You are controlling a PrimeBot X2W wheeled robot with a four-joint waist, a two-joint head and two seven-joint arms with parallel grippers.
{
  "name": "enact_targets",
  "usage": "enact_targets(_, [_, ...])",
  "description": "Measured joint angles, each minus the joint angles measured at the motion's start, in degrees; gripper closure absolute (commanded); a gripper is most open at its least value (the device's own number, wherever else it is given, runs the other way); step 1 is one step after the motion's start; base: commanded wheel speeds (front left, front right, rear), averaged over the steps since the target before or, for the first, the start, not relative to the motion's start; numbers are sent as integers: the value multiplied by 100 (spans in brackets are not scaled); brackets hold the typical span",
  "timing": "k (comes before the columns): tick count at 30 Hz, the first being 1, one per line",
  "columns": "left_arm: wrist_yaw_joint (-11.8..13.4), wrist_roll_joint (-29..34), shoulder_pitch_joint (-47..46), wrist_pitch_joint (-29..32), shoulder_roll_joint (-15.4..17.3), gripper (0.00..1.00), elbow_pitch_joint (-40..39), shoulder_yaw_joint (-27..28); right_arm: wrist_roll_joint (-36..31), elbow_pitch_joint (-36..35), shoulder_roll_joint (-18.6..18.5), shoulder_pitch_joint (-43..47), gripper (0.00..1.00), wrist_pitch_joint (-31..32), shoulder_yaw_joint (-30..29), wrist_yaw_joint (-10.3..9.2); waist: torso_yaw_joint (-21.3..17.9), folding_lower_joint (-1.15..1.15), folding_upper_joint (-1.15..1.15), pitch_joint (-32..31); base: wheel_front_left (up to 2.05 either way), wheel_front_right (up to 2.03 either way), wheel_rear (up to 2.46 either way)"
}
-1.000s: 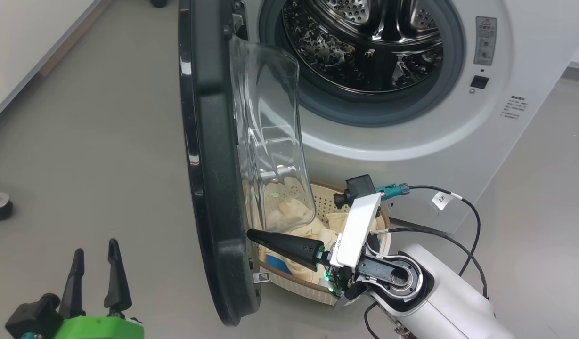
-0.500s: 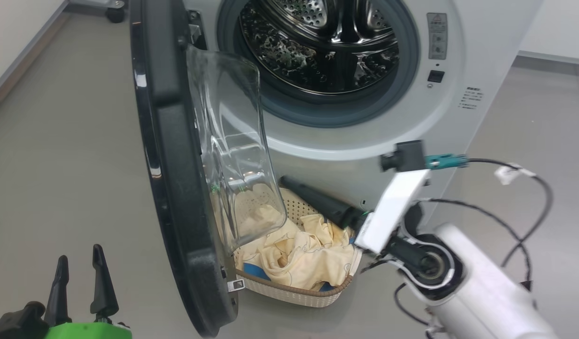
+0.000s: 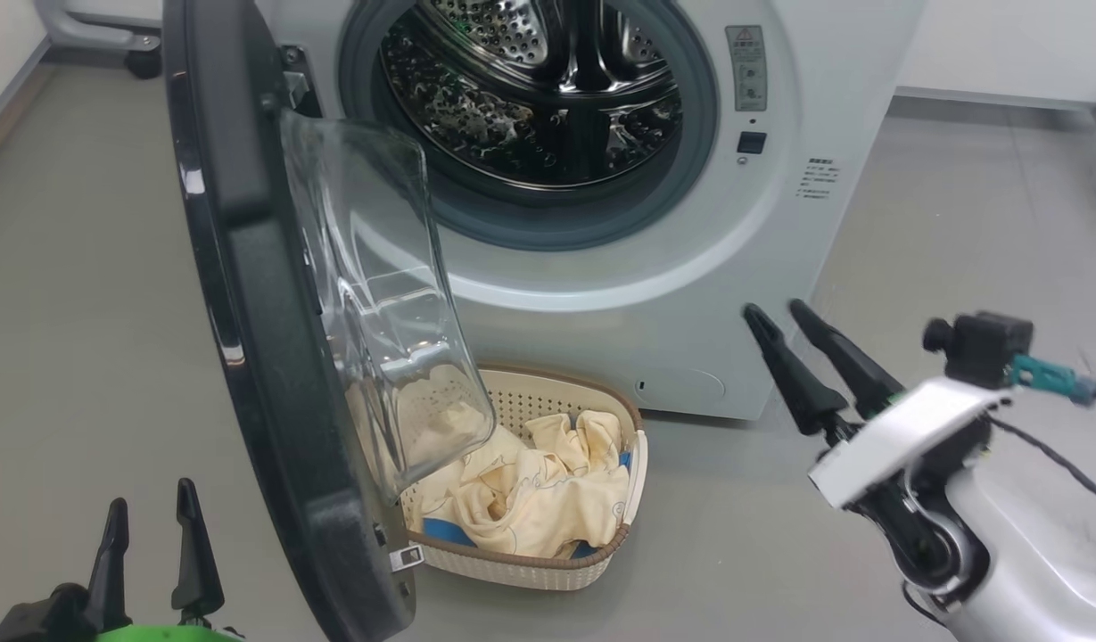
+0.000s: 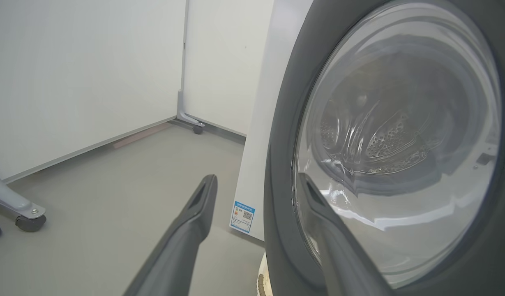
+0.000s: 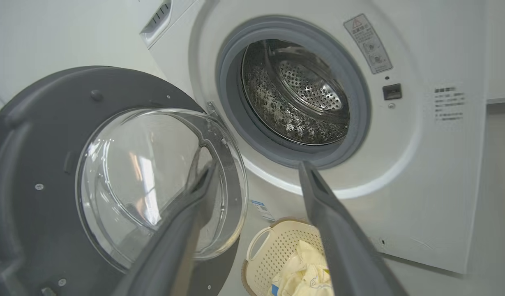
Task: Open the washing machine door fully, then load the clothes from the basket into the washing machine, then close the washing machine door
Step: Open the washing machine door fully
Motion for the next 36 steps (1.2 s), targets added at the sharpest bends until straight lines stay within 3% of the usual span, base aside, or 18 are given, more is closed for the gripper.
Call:
enact_targets(8, [0, 82, 198, 0, 1, 0, 3, 66, -778, 757, -182, 692, 0, -1143, -126, 4, -240, 0, 0, -114, 0, 0, 0])
enact_targets(15, [0, 90, 280, 0, 1, 0, 5, 91, -1247, 1084, -80, 1068, 0, -1006, -545, -258, -421, 0, 0, -189, 0, 0, 0])
enact_targets(22, [0, 90, 336, 0, 1, 0, 13, 38, -1938, 773, 343, 1366, 0, -960, -1702, -455, -536, 0, 0, -228, 0, 0, 0])
enact_targets(36, [0, 90, 356, 0, 2, 0, 15, -11, -3267, 528, 664, 2024, 0, -958, -2553, -457, -625, 0, 0, -227, 0, 0, 0])
